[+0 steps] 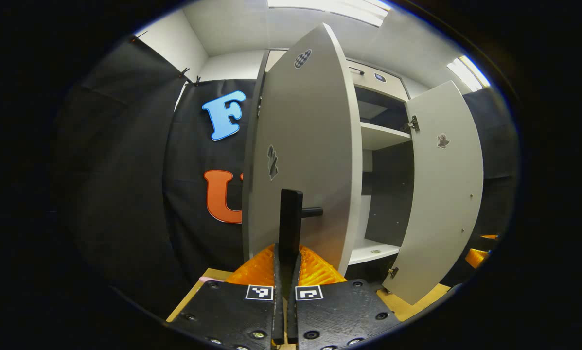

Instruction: Open the right door of the double-door shoe cabinet with the right hand, and open the left door with the left hand.

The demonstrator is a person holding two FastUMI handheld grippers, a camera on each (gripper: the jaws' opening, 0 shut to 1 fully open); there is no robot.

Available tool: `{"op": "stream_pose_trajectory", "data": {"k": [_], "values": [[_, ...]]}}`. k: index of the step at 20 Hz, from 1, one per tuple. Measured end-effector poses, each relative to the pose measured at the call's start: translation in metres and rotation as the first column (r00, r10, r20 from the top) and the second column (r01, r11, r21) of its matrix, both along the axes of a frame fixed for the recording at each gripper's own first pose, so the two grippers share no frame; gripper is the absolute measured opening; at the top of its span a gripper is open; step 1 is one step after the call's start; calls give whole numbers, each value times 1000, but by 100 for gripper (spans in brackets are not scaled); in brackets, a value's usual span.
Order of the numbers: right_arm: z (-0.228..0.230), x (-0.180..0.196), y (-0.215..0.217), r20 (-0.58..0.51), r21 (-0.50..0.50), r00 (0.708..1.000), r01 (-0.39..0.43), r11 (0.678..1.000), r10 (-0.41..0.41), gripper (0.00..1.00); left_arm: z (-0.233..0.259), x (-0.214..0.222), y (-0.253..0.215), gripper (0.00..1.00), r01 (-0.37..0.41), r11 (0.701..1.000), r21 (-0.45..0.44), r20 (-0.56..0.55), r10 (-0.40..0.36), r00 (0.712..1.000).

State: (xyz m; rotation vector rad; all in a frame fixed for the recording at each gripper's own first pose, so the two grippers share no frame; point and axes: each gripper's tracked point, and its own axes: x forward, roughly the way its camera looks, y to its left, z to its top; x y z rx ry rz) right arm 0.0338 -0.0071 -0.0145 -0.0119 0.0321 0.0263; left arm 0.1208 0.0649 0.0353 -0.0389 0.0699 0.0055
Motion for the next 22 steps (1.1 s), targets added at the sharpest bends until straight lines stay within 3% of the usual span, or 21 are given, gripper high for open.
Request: {"op": "stream_pose_trajectory", "data": {"k": [9, 12, 15, 18, 20, 22], "values": [[-4, 19, 20, -15, -5, 999, -33, 999, 33, 100, 3, -13, 82, 1, -134, 991, 24, 33, 134, 990], [-7, 22, 26, -23, -14, 999, -45, 999, 45, 100, 3, -13, 85, 0, -71, 996, -52, 46, 73, 996], [-9, 23, 30, -29, -15, 998, -48, 999, 47, 100, 2, -15, 88, 1, -53, 997, -52, 46, 55, 997], [-8, 24, 33, -25, -10, 999, -48, 999, 48, 100, -1, -41, 88, 1, -111, 992, -54, 36, 113, 993], [-8, 24, 32, -22, -17, 999, -42, 999, 41, 100, -2, -66, 86, 1, -180, 984, 18, 59, 179, 982], [-7, 27, 32, -27, -19, 999, -47, 999, 47, 100, -11, -76, 63, 0, -180, 983, 38, 38, 179, 983]]}}
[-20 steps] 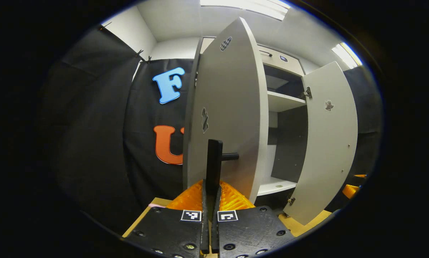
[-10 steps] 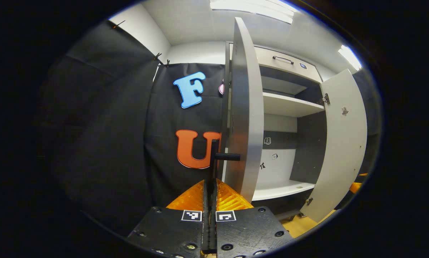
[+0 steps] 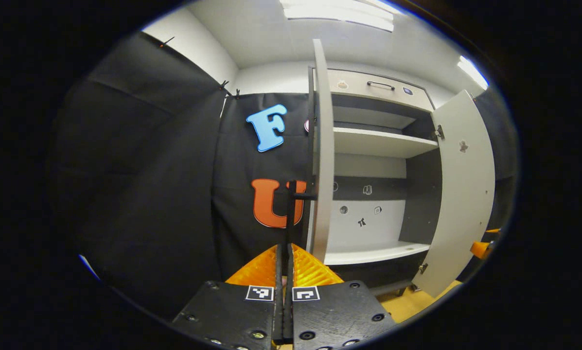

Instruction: Open the right door of the double-door shoe cabinet with the right hand, and open the left door with the left hand.

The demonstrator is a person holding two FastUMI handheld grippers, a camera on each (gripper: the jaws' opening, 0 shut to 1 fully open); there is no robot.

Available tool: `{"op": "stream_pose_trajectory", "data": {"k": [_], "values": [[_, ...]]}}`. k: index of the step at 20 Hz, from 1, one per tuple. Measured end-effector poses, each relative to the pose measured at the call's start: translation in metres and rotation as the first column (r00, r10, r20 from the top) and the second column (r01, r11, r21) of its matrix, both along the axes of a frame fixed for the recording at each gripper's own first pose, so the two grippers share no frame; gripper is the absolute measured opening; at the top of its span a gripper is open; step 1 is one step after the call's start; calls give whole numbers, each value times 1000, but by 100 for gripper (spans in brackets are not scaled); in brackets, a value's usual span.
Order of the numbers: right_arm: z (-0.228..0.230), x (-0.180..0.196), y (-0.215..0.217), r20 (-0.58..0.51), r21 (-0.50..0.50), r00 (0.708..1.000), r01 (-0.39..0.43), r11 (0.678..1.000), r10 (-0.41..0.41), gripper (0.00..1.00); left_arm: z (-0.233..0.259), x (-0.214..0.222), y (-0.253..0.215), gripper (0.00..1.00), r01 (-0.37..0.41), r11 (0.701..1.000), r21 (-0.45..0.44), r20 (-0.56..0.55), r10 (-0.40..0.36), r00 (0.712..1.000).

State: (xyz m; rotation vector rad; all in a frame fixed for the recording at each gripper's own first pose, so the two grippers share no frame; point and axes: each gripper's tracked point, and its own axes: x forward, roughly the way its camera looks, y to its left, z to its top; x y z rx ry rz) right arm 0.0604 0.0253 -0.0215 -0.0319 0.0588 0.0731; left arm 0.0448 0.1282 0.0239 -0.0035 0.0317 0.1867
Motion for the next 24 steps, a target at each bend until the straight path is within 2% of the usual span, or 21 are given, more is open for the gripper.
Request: {"op": "stream_pose_trajectory", "data": {"k": [2, 3, 6, 8, 10, 11, 12, 13, 17, 19, 20, 21, 24], "values": [[8, -1, 5, 11, 15, 1000, -15, 1000, 15, 100, -7, 6, -48, 0, 94, 995, -46, -7, -94, 996], [12, -2, 7, 22, 19, 1000, -21, 1000, 21, 100, -13, 10, -64, 0, 117, 991, -60, -8, -117, 993], [20, -8, 9, 47, -6, 998, -29, 1000, 30, 100, -27, 21, -89, 0, 121, 992, -39, -28, -122, 992], [22, -13, 5, 57, -19, 998, -24, 1000, 25, 100, -32, 29, -111, 0, 165, 986, -27, -34, -166, 986], [21, -15, 4, 58, -17, 998, -22, 1000, 23, 100, -35, 35, -123, 8, 187, 982, -26, -38, -188, 981], [20, -16, 2, 57, -14, 998, -19, 1000, 20, 100, -34, 36, -126, 19, 186, 982, -21, -37, -187, 982], [19, -17, -1, 56, -11, 998, -15, 1000, 15, 100, -32, 37, -127, 25, 184, 983, -15, -32, -185, 982], [20, -17, -4, 55, -10, 998, -10, 1000, 11, 100, -31, 37, -130, 35, 184, 983, -14, -26, -184, 983], [20, -16, -11, 55, 2, 998, 2, 1000, -3, 100, -26, 40, -141, 41, 204, 979, -16, -6, -204, 979], [19, -16, -11, 57, 8, 998, 0, 1000, -1, 100, -27, 40, -149, 61, 230, 973, -12, -6, -230, 973], [19, -16, -11, 57, 7, 998, 1, 1000, -2, 100, -27, 39, -148, 81, 228, 974, -6, -5, -228, 974], [20, -15, -11, 58, 8, 998, 1, 1000, -1, 100, -28, 39, -147, 91, 217, 976, 6, -6, -217, 976], [21, -16, -8, 61, 11, 998, -10, 1000, 9, 100, -30, 39, -144, 96, 186, 982, 15, -15, -186, 982]]}}
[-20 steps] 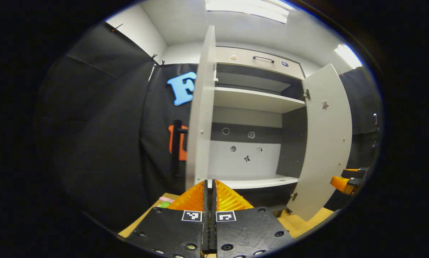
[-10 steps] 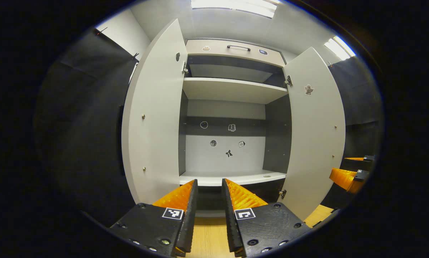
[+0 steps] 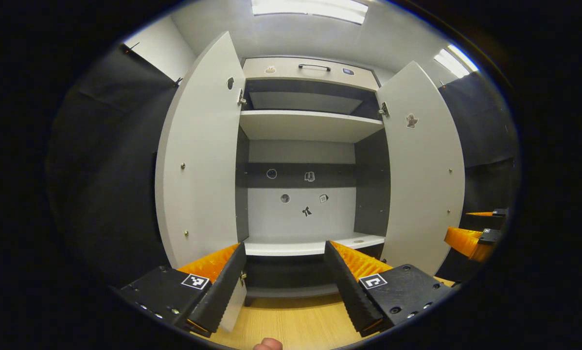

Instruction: Open the right door of the double-door shoe cabinet with the right hand, and open the left door with the left hand.

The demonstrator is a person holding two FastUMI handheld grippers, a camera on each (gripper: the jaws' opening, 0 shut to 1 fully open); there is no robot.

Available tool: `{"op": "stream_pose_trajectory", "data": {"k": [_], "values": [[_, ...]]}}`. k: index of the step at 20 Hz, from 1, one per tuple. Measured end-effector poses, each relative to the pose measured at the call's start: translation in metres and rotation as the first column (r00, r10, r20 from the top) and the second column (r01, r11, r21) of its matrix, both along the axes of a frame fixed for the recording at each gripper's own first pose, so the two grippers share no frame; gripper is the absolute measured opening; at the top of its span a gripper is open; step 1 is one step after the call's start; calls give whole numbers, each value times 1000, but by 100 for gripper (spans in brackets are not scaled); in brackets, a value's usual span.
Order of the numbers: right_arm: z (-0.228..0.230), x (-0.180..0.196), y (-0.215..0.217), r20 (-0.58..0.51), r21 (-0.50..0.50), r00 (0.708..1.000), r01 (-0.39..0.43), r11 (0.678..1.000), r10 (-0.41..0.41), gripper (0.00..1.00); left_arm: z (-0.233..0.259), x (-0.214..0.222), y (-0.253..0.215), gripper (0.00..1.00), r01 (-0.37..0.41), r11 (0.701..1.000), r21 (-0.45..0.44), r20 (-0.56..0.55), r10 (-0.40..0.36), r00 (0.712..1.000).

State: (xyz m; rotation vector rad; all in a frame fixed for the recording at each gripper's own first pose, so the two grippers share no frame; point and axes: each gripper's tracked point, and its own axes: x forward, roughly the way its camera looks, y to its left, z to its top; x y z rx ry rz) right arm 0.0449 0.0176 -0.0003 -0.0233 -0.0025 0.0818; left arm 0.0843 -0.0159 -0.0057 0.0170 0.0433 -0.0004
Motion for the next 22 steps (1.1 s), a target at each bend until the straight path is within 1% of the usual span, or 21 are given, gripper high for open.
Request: {"op": "stream_pose_trajectory", "data": {"k": [4, 13, 22], "values": [[-1, -1, 3, 2, -7, 1000, -8, 1000, 8, 100, 0, -2, 1, 96, 2, 1000, -15, 0, -2, 1000], [-1, -7, 3, 5, -3, 1000, -4, 1000, 4, 100, 2, -11, -4, 96, 12, 999, 38, 19, -13, 1000], [-1, -11, 4, 2, 3, 1000, -2, 1000, 2, 100, 4, -14, -3, 95, 14, 999, 29, 21, -15, 1000]]}}
